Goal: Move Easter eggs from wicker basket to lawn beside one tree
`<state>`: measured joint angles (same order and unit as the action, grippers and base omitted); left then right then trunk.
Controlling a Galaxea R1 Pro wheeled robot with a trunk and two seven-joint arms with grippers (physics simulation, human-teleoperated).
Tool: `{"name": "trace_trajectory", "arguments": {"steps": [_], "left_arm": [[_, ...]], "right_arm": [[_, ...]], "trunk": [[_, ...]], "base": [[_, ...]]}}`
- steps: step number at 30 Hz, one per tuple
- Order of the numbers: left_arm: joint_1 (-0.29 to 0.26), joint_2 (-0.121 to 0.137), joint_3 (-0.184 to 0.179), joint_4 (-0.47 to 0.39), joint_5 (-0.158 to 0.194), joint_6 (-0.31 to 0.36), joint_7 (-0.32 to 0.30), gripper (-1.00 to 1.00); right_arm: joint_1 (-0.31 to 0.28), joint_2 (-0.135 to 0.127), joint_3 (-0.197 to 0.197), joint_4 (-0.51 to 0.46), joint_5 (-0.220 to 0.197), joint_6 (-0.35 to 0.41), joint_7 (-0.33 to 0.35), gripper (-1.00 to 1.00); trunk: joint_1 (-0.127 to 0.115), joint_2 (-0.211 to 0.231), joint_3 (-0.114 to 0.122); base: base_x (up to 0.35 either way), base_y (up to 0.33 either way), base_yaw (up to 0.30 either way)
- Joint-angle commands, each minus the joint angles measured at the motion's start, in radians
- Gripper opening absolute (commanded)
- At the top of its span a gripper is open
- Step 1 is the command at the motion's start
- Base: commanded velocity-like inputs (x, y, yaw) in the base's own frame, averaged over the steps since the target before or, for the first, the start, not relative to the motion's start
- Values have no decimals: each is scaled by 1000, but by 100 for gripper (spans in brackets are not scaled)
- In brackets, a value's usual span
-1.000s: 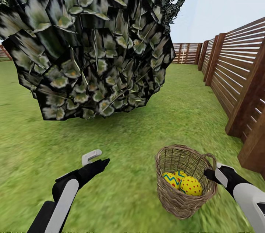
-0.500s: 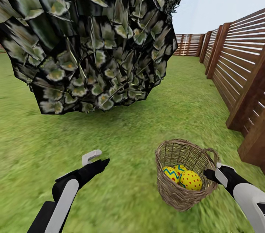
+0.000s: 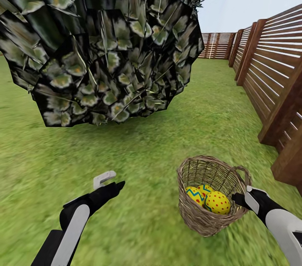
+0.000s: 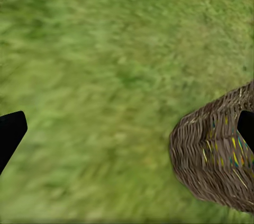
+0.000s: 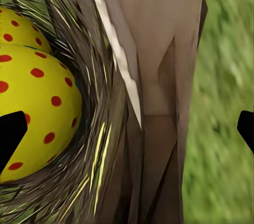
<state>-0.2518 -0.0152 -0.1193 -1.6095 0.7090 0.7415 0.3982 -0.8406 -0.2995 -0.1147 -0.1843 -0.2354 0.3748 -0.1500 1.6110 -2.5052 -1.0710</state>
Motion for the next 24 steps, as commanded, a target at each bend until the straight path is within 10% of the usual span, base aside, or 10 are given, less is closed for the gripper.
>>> {"name": "trace_trajectory", "arguments": {"steps": [1, 5, 6, 24], "left_arm": [[-1, 0, 0, -1, 11, 2, 10, 100], [-1, 0, 0, -1, 11, 2, 10, 100], [-1, 0, 0, -1, 12, 2, 10, 100], [0, 1, 0, -1, 15, 2, 8, 100]], "right_arm": [[0, 0, -4, -2, -7, 4, -5, 100], [0, 1, -3, -3, -7, 4, -5, 100], [0, 2, -3, -3, -7, 4, -5, -100], [0, 2, -5, 0, 19, -17, -5, -100]], "trunk": [[0, 0, -1], [0, 0, -1], [0, 0, -1], [0, 0, -1]], "base": [[0, 0, 0], [0, 0, 0], [0, 0, 0], [0, 0, 0]]}}
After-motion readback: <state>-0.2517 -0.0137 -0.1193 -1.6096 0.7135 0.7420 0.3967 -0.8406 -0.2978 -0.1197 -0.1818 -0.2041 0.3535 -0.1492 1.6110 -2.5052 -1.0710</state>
